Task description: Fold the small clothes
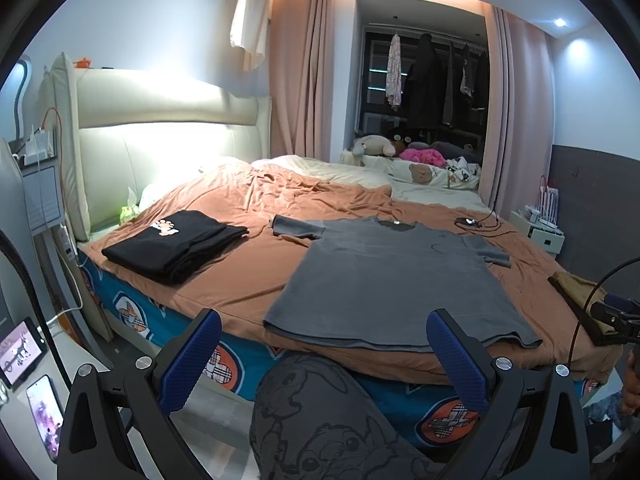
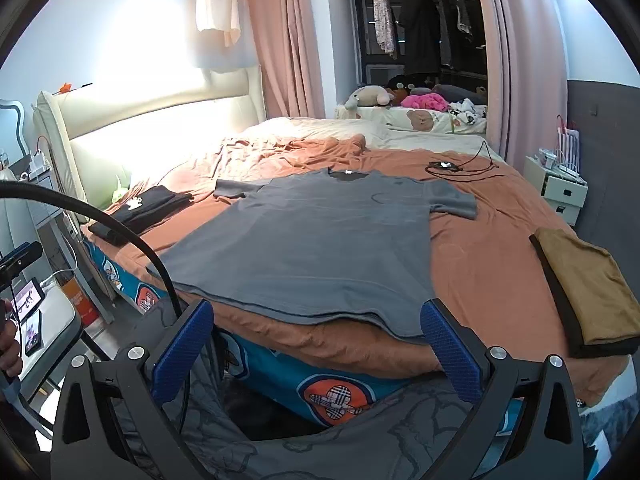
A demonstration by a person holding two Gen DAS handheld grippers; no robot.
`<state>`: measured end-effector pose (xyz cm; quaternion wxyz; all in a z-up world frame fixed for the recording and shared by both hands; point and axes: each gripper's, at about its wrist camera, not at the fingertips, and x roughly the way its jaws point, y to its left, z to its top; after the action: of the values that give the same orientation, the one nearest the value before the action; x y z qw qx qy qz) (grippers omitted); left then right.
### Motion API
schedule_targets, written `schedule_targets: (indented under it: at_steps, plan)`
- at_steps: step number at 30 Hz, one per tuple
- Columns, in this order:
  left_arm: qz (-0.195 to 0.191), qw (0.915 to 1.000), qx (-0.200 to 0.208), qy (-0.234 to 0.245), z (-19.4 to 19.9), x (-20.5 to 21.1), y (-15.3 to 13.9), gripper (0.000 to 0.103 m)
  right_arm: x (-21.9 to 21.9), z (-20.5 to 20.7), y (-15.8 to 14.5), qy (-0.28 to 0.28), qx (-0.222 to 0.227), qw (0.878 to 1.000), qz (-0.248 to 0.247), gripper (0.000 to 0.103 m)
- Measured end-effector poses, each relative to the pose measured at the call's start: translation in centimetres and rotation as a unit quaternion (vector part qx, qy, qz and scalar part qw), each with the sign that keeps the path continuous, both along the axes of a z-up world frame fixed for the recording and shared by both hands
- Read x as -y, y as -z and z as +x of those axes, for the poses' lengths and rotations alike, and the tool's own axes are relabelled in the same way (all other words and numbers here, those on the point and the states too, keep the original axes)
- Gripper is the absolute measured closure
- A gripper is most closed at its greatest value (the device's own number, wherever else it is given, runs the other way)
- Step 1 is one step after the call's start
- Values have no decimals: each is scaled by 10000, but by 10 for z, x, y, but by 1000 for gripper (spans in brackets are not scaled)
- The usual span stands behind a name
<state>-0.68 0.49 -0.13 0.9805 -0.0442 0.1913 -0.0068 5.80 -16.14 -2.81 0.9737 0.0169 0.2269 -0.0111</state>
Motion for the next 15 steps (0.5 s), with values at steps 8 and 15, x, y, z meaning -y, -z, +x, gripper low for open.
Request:
schedule_targets:
  at_steps: [8,15]
  plan:
    - [18,10000,43,15,-1,2,-2,0,0,-1,0,4,12,10000,11,0]
    - [21,10000,61,40,-3,3,-1,0,2,-1,0,22,5,10000,28,0]
